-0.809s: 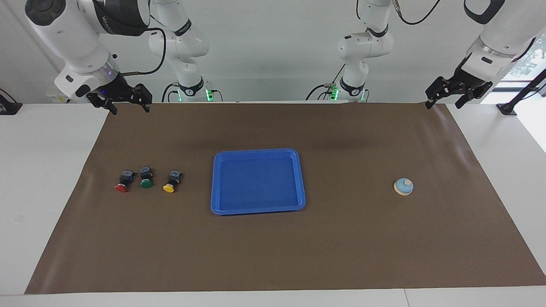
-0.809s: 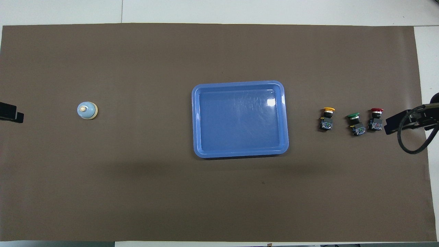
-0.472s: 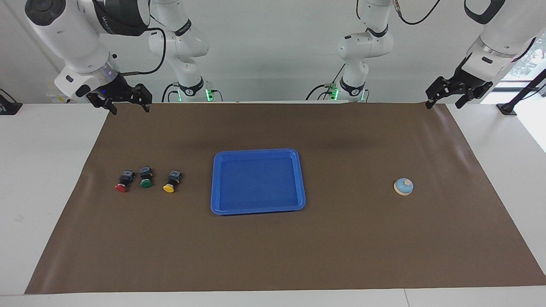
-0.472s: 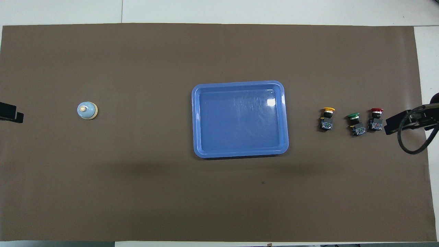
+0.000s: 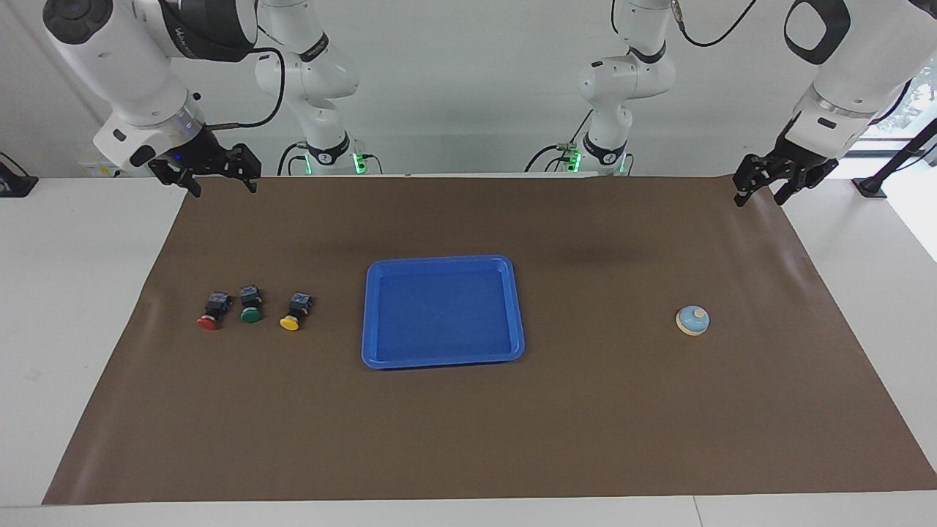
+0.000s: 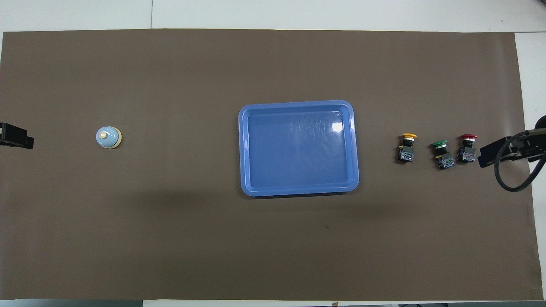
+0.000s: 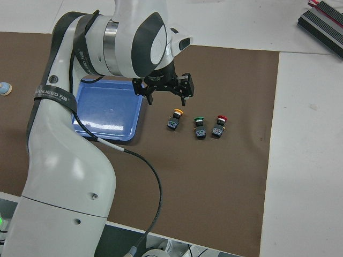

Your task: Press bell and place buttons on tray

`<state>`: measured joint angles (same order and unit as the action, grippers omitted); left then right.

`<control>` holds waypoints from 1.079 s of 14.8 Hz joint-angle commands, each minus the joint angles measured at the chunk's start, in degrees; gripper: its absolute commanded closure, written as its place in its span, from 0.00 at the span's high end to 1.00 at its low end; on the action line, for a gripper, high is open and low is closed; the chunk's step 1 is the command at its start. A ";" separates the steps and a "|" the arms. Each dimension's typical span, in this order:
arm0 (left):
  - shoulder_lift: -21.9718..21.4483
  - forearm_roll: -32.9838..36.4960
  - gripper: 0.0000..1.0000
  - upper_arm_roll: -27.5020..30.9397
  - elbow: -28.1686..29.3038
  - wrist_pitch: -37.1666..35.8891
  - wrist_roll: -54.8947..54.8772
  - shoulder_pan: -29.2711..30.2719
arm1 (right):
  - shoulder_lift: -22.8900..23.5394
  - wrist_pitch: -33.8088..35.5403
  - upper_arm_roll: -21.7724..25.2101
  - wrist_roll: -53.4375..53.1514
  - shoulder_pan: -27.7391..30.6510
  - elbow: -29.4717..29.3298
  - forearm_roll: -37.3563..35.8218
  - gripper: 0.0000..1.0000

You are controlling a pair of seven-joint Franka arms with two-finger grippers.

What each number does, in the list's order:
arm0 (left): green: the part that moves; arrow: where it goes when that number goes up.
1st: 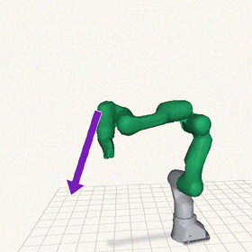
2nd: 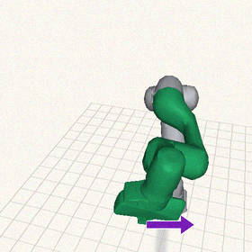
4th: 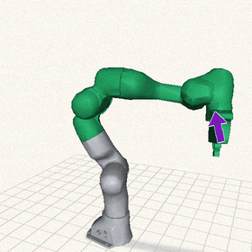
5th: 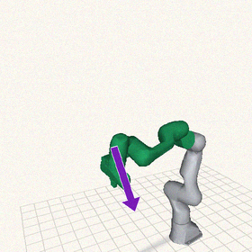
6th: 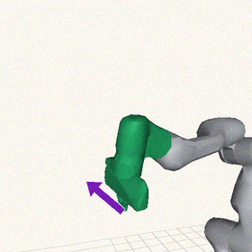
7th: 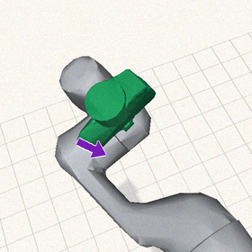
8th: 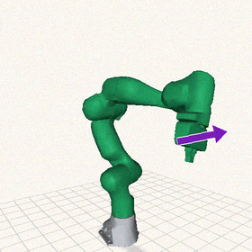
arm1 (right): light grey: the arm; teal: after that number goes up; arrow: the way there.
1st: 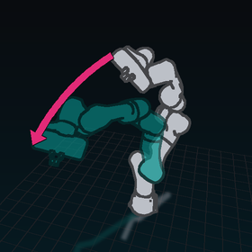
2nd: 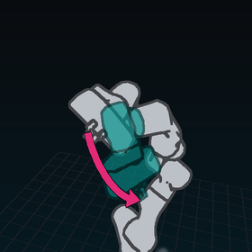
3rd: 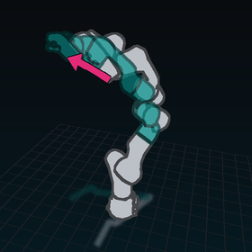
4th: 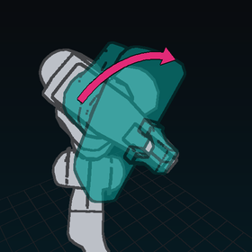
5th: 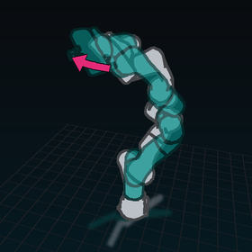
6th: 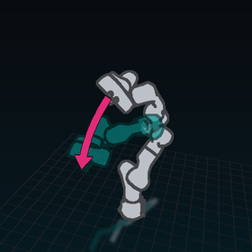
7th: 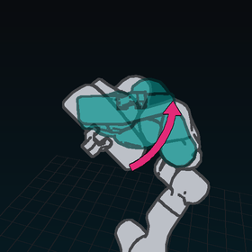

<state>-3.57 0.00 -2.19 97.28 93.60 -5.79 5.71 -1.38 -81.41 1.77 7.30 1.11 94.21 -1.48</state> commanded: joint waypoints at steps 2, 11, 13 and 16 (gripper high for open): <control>-0.65 0.35 0.00 -0.19 6.86 8.42 0.43 1.49 | -0.21 1.17 -0.54 1.32 0.74 -0.52 0.16 1.00; 18.95 -0.36 0.00 -0.19 2.92 21.54 -0.01 1.67 | -0.21 1.17 -0.54 1.32 0.65 -0.52 0.16 1.00; 19.13 -0.36 0.00 -0.19 4.05 22.59 -0.09 2.02 | -0.21 1.25 -0.63 1.32 0.65 -0.52 0.16 1.00; 19.13 -0.36 0.00 -0.19 7.04 26.27 -0.01 1.41 | -0.21 1.25 -0.63 1.32 0.65 -0.52 0.16 1.00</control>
<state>16.29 -0.10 -2.20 101.83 116.77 -5.79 7.17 -1.38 -81.41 1.75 7.32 1.11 94.21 -1.48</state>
